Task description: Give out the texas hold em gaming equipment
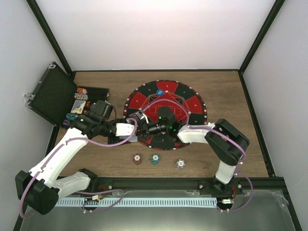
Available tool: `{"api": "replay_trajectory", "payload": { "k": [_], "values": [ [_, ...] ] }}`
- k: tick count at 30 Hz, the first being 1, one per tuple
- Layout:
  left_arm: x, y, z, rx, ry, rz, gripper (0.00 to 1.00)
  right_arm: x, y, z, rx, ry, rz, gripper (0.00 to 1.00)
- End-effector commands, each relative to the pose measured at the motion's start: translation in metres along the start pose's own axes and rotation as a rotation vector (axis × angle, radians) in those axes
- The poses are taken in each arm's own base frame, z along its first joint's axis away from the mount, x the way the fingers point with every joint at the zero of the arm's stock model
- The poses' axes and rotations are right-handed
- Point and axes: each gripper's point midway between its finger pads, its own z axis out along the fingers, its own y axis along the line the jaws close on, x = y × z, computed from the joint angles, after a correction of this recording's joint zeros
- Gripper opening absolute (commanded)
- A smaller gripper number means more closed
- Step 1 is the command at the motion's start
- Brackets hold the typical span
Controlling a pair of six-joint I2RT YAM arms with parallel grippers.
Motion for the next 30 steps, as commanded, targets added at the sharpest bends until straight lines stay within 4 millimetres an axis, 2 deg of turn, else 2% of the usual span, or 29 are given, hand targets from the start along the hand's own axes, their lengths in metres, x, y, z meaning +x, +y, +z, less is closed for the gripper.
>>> {"api": "replay_trajectory", "payload": {
  "k": [1, 13, 21, 25, 30],
  "values": [
    [-0.006, 0.0, -0.003, -0.008, -0.029, 0.007, 0.23, -0.006, 0.009, -0.003, 0.023, -0.015, -0.048, 0.57],
    [-0.017, 0.006, -0.008, -0.015, -0.056, -0.017, 0.17, -0.006, -0.005, -0.003, 0.092, -0.011, -0.038, 0.58],
    [-0.016, 0.007, -0.01, -0.023, -0.045, -0.023, 0.14, -0.006, -0.017, -0.031, 0.142, -0.053, -0.035, 0.57],
    [-0.017, 0.008, -0.01, -0.021, -0.05, -0.026, 0.13, -0.005, -0.015, -0.042, 0.153, -0.071, -0.042, 0.55],
    [-0.016, 0.008, -0.009, -0.021, -0.051, -0.032, 0.13, -0.007, -0.003, -0.044, 0.149, -0.08, -0.062, 0.54]
  ]
}}
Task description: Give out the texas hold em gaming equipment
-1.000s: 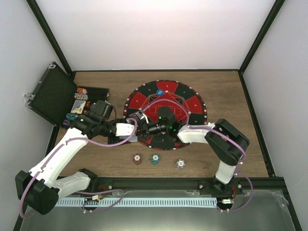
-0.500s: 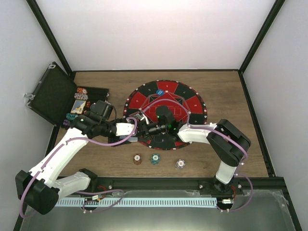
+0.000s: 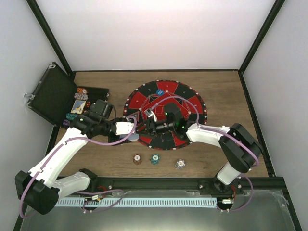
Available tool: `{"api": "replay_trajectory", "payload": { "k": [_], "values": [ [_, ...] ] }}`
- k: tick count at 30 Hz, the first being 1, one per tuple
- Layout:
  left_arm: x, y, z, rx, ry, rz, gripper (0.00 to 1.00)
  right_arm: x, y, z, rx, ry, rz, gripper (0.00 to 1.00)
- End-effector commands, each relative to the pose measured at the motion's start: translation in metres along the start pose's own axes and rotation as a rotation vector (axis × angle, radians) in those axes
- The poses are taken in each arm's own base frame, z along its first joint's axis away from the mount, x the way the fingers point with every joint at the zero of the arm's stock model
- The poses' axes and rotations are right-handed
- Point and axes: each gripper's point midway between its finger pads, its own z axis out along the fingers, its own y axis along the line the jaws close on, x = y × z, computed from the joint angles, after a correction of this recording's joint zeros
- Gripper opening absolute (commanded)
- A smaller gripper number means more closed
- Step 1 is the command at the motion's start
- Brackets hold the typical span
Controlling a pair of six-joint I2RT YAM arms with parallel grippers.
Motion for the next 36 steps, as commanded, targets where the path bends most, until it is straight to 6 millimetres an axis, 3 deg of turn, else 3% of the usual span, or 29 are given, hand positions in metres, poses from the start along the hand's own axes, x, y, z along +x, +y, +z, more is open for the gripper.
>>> {"api": "replay_trajectory", "payload": {
  "k": [1, 8, 13, 18, 22, 26, 30, 36],
  "values": [
    [-0.013, 0.005, -0.006, -0.01, -0.046, 0.012, 0.13, -0.002, 0.01, -0.006, 0.008, -0.017, -0.029, 0.55],
    [-0.012, 0.005, -0.003, -0.006, -0.047, -0.002, 0.13, 0.001, 0.029, 0.011, -0.01, 0.013, -0.064, 0.63],
    [-0.008, 0.006, 0.0, -0.007, -0.032, -0.012, 0.13, 0.001, 0.028, 0.015, 0.011, 0.017, -0.069, 0.7],
    [0.011, 0.012, 0.001, -0.01, -0.019, -0.073, 0.12, -0.005, 0.025, -0.019, 0.061, -0.059, -0.086, 0.94],
    [0.028, 0.02, -0.006, -0.014, -0.009, -0.126, 0.11, -0.01, 0.022, -0.05, 0.128, -0.131, -0.097, 1.0],
    [0.039, 0.024, -0.011, -0.034, -0.004, -0.154, 0.1, -0.007, 0.007, -0.062, 0.236, -0.155, -0.111, 1.0],
    [0.058, 0.031, -0.014, -0.062, 0.015, -0.209, 0.1, 0.011, -0.014, -0.049, 0.463, -0.114, -0.196, 0.98],
    [0.093, 0.04, -0.021, -0.109, 0.053, -0.294, 0.1, 0.048, -0.044, -0.006, 0.767, 0.025, -0.367, 0.91]
  ]
}}
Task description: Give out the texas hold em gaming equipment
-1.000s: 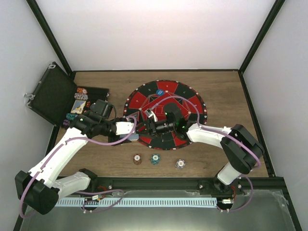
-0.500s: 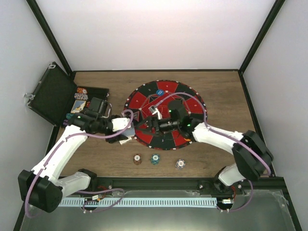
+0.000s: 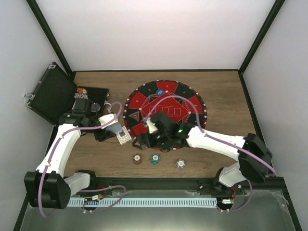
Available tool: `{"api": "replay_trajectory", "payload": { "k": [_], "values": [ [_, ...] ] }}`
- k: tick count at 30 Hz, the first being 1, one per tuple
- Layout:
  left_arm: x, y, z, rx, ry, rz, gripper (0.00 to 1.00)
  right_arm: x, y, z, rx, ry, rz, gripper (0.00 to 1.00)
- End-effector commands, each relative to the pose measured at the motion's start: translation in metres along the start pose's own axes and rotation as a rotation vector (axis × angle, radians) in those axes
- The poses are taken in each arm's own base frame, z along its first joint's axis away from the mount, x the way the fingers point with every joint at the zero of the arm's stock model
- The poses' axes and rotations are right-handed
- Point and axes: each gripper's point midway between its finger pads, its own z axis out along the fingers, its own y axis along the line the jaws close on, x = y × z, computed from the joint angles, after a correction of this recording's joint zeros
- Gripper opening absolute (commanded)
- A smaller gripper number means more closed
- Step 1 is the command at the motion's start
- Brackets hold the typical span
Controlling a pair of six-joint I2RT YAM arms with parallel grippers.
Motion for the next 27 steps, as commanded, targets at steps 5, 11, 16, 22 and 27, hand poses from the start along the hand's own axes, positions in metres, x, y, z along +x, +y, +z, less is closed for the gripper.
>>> {"api": "replay_trajectory", "payload": {
  "k": [5, 11, 16, 22, 27],
  "values": [
    [0.032, 0.01, -0.002, -0.018, 0.024, -0.051, 0.1, 0.046, -0.006, 0.058, 0.425, 0.134, -0.318, 0.91],
    [0.037, 0.013, -0.004, -0.028, 0.037, -0.065, 0.1, 0.054, -0.015, 0.081, 0.555, 0.175, -0.392, 0.85],
    [0.034, 0.015, -0.009, -0.041, 0.026, -0.062, 0.1, 0.055, -0.023, 0.083, 0.597, 0.192, -0.405, 0.8],
    [0.031, 0.017, -0.01, -0.034, 0.018, -0.07, 0.11, 0.062, -0.024, 0.084, 0.585, 0.217, -0.408, 0.78],
    [0.029, 0.021, -0.011, -0.037, 0.012, -0.071, 0.11, 0.072, -0.027, 0.086, 0.574, 0.239, -0.401, 0.72]
  ]
}}
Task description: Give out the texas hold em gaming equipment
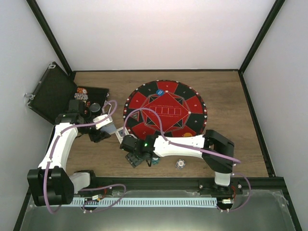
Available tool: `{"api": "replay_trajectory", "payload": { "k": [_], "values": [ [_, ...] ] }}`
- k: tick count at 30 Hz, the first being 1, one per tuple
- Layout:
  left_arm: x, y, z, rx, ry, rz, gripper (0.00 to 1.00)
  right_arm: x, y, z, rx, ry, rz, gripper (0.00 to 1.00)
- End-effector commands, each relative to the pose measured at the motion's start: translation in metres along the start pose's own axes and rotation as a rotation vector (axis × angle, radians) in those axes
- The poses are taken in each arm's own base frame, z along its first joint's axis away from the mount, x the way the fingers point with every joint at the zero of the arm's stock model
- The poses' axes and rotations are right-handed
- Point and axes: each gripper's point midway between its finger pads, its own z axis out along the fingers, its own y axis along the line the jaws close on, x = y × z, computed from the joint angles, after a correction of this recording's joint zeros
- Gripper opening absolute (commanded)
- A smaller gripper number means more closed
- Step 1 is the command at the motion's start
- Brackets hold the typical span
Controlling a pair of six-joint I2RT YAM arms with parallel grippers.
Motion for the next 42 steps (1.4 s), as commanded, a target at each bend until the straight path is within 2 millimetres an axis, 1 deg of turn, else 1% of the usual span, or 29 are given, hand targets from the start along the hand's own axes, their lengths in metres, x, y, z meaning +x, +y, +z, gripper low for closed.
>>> {"api": "replay_trajectory", "payload": {
  "k": [1, 8, 15, 20, 22, 30, 42],
  "values": [
    [-0.014, 0.005, -0.008, -0.006, -0.053, 0.032, 0.11, 0.005, 0.003, 0.003, 0.001, 0.009, -0.011, 0.7],
    [-0.013, 0.005, -0.008, -0.003, -0.05, 0.026, 0.11, 0.004, 0.006, 0.007, -0.002, 0.016, -0.012, 0.63],
    [-0.014, 0.007, -0.01, -0.004, -0.057, 0.028, 0.11, 0.009, 0.005, 0.014, 0.011, 0.039, -0.021, 0.63],
    [-0.014, 0.007, -0.01, 0.0, -0.057, 0.028, 0.11, 0.008, 0.005, 0.012, 0.011, 0.032, -0.017, 0.55],
    [-0.013, 0.006, -0.009, 0.003, -0.056, 0.028, 0.11, 0.007, 0.006, 0.012, 0.01, 0.031, -0.016, 0.54],
    [-0.012, 0.005, -0.008, 0.01, -0.052, 0.032, 0.11, 0.004, 0.006, 0.008, 0.011, 0.029, -0.021, 0.55],
    [-0.01, 0.004, -0.007, 0.016, -0.047, 0.033, 0.11, -0.003, 0.007, -0.002, 0.012, 0.008, -0.012, 0.56]
  ]
}}
